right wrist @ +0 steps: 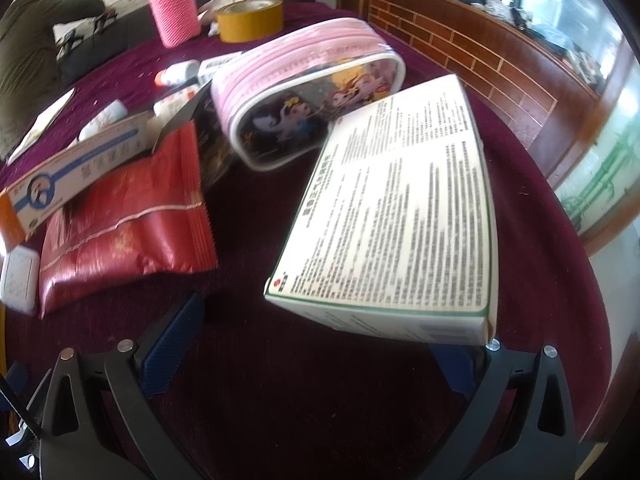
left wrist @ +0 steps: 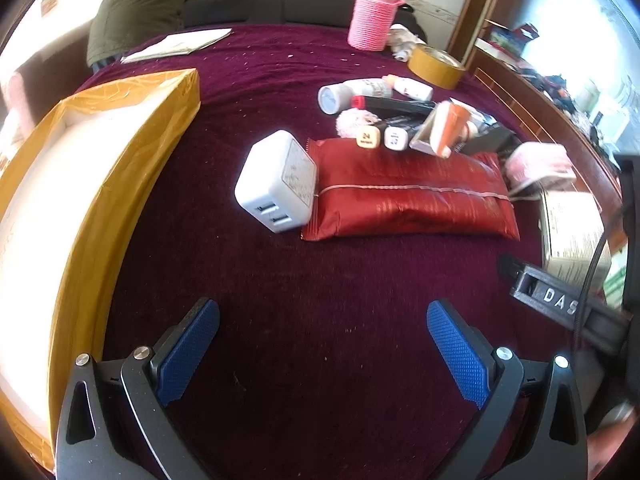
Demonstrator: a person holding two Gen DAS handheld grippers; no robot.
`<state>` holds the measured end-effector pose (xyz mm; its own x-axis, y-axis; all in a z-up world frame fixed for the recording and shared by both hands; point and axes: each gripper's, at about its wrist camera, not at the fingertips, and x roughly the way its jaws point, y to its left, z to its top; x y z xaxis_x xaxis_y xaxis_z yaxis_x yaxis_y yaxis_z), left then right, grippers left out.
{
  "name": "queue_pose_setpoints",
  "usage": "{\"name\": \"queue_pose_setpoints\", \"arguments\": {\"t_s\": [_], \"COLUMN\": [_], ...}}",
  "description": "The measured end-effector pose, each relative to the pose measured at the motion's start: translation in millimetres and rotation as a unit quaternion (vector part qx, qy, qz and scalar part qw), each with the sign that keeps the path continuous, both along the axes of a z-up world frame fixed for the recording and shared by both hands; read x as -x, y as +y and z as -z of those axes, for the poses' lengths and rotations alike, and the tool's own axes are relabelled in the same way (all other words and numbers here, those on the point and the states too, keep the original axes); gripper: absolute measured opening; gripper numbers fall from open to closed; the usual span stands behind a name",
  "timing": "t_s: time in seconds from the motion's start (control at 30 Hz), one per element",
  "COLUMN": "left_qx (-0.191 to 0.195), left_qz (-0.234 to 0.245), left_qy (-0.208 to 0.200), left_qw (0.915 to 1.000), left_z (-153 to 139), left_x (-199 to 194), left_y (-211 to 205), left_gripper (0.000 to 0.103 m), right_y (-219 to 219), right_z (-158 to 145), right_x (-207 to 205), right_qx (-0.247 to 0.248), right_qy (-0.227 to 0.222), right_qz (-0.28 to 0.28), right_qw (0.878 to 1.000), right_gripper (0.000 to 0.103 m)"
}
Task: Organize objects
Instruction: 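Grasp the white tube box with the left gripper from the pile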
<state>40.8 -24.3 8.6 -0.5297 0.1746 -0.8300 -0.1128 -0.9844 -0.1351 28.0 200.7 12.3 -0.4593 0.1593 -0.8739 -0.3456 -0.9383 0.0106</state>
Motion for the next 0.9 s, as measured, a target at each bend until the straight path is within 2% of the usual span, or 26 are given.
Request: {"name": "queue_pose_setpoints", "arguments": {"t_s": [0.07,0.13,0.17,0.23,0.27,0.37,0.4,0.43,0.53,0.6,0.67,0.8,0.9], "left_qx": [0.037,0.072,0.057,0.009,0.003,0.008,0.012,0.015,0.016,0.013,0.022,0.078,0.114], "left_qz": [0.017,0.039,0.05,0.066,0.067,0.075,0.078,0.08,0.079,0.085,0.097,0.146,0.166], "left_qy": [0.004,-0.013,-0.017,0.002,0.026,0.091,0.099,0.1,0.091,0.09,0.092,0.093,0.084], "left_qw": [0.9992,0.9965,0.997,0.9978,0.9974,0.993,0.992,0.9916,0.9926,0.9922,0.9907,0.9818,0.9758], "left_z": [3.0,4.3,0.9,-14.8,-27.6,-62.9,-70.5,-76.4,-86.7,-89.8,-90.3,-86.7,-77.8], "left_x": [-2.0,-5.1,-8.5,-18.4,-23.7,-28.5,-25.6,-19.0,2.7,16.9,27.5,47.1,65.8], "left_y": [10.2,20.1,19.7,12.5,8.4,-1.2,-2.3,-2.3,5.7,9.9,21.0,57.1,78.8], "left_gripper": [0.101,0.101,0.1,0.1,0.1,0.101,0.101,0.101,0.101,0.101,0.101,0.1,0.09], "right_y": [0.8,1.6,1.4,0.0,0.7,1.7,2.5,6.1,20.4,30.1,43.2,70.3,80.7], "right_z": [-0.2,-0.9,-1.6,-3.2,-8.3,-33.7,-42.0,-56.1,-74.2,-74.0,-64.2,-43.8,-42.3], "right_x": [0.6,0.3,-1.7,-12.4,-23.2,-61.1,-70.3,-82.4,-81.8,-70.7,-58.1,-56.4,-58.5], "right_qx": [0.003,0.003,0.0,-0.009,-0.011,-0.024,-0.036,-0.055,-0.059,-0.049,-0.046,0.016,0.04], "right_qy": [-0.012,-0.02,-0.021,-0.016,0.001,0.098,0.128,0.176,0.24,0.253,0.248,0.232,0.237], "right_qz": [-0.017,-0.034,-0.041,-0.047,-0.052,-0.079,-0.08,-0.075,-0.051,-0.037,-0.017,0.013,0.027], "right_qw": [1.0,0.999,0.999,0.999,0.999,0.992,0.988,0.98,0.968,0.965,0.968,0.972,0.97], "right_gripper": [0.103,0.103,0.103,0.102,0.102,0.102,0.102,0.102,0.102,0.102,0.102,0.102,0.102]}}
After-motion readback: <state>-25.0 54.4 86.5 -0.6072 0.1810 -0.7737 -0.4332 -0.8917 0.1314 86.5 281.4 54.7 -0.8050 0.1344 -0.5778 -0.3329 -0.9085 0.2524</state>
